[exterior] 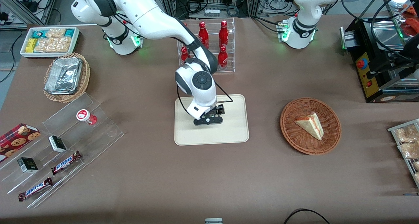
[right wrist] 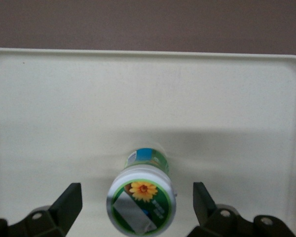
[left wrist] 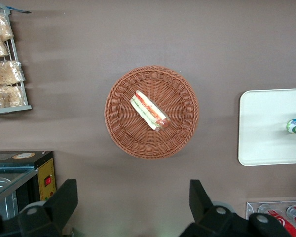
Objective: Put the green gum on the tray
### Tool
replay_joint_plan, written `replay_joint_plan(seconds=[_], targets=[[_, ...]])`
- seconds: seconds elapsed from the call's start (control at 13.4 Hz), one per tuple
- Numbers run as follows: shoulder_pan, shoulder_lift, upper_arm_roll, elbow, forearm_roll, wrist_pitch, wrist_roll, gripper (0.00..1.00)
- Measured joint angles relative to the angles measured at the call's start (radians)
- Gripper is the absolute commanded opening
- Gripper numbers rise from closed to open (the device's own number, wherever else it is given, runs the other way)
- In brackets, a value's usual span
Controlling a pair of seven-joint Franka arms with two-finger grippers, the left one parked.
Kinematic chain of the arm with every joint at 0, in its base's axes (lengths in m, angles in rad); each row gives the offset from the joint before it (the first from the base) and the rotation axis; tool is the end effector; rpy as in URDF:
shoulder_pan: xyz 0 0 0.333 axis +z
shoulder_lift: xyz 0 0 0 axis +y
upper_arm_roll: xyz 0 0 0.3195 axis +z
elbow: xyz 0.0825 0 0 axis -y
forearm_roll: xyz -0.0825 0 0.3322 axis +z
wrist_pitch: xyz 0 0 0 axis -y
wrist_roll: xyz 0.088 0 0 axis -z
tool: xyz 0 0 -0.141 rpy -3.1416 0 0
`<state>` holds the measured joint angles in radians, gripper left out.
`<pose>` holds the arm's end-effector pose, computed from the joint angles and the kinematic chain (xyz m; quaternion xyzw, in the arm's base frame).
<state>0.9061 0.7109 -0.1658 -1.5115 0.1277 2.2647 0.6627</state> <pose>0.4847 0.4767 0.2530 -0.9994 -0.0204 -0.0225 0.0147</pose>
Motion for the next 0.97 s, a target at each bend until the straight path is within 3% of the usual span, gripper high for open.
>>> replay_joint_plan(seconds=[0.37,0.97], targets=[[-0.022,-0.145,-0.014,0.018,0.000,-0.223,-0.070,1.00],[-0.213,-0.337,-0.016,0.020,0.000,-0.548,-0.336,1.00]])
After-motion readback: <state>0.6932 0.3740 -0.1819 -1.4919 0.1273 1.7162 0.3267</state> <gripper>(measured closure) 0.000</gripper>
